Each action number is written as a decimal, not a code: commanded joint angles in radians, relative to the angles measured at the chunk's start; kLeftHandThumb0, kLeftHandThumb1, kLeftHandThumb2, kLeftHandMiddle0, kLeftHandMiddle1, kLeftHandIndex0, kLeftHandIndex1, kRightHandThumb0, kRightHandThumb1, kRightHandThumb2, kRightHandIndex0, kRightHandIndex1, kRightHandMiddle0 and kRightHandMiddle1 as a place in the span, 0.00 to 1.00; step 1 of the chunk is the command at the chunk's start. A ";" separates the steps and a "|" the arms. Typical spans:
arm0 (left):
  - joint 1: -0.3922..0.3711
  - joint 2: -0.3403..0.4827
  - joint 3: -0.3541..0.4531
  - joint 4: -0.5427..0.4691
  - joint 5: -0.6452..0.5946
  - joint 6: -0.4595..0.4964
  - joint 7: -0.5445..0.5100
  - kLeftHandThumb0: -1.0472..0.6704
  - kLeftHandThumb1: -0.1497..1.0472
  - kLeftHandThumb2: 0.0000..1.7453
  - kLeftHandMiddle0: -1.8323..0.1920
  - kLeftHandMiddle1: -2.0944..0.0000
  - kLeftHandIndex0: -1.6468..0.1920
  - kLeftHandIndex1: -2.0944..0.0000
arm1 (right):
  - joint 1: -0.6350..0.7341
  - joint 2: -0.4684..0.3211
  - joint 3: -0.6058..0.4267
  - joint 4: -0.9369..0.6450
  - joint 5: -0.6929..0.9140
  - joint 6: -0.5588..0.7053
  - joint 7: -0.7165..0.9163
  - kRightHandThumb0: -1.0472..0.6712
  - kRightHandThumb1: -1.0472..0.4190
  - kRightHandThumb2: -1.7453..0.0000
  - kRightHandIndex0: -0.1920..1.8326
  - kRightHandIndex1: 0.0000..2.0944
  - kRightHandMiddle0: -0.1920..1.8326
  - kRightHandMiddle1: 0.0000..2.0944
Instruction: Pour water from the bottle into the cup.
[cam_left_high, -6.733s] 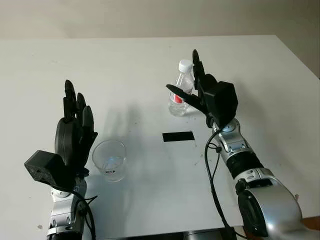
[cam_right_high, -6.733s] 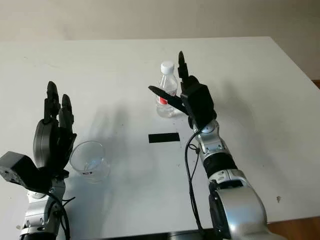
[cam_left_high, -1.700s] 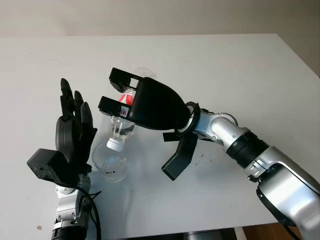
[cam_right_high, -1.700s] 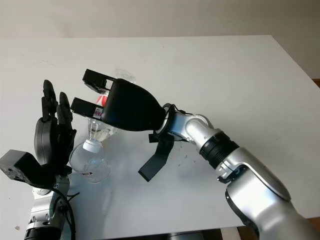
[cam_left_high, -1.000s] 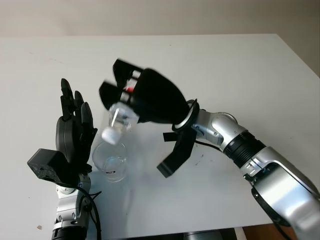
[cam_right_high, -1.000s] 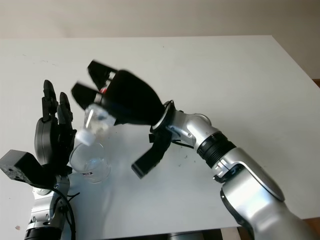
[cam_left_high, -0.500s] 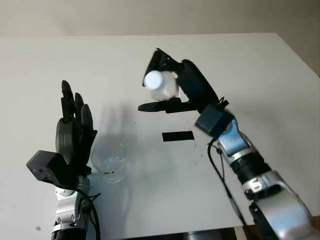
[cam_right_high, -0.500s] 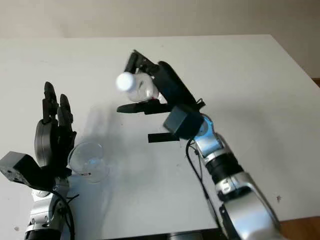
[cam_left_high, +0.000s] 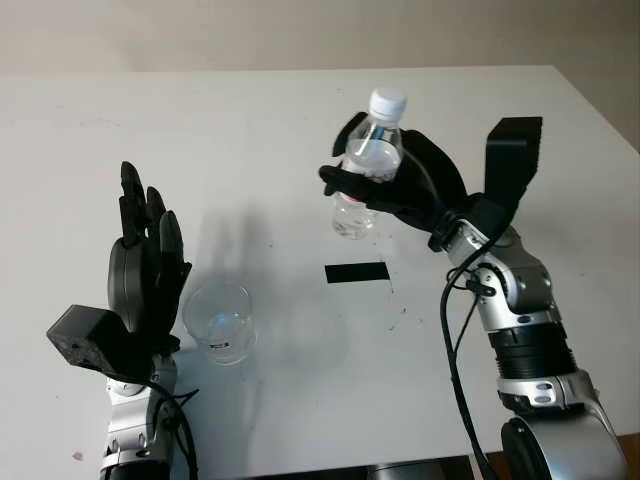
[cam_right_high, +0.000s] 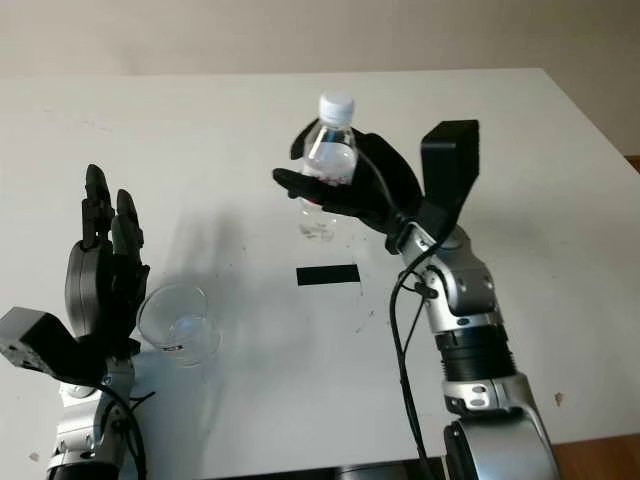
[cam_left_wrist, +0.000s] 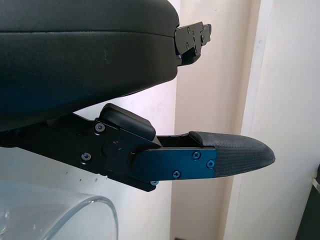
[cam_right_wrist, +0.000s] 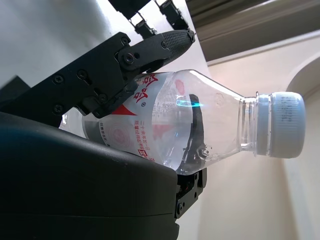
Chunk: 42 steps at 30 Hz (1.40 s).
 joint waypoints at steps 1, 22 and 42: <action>0.018 0.006 0.001 -0.028 -0.005 0.002 -0.008 0.07 1.00 0.28 1.00 1.00 1.00 1.00 | 0.007 0.000 -0.017 -0.055 0.009 0.034 -0.009 0.44 0.00 0.79 0.77 1.00 0.48 1.00; 0.043 0.007 0.005 -0.069 -0.016 0.030 -0.011 0.08 1.00 0.29 0.99 1.00 1.00 1.00 | 0.096 0.022 0.047 -0.118 -0.147 0.054 -0.050 0.43 0.00 0.79 0.63 1.00 0.27 1.00; 0.033 0.014 0.012 -0.064 -0.021 0.029 -0.012 0.09 1.00 0.30 0.99 1.00 1.00 1.00 | 0.086 0.076 0.034 -0.043 -0.150 0.012 -0.051 0.40 0.00 0.79 0.63 1.00 0.27 1.00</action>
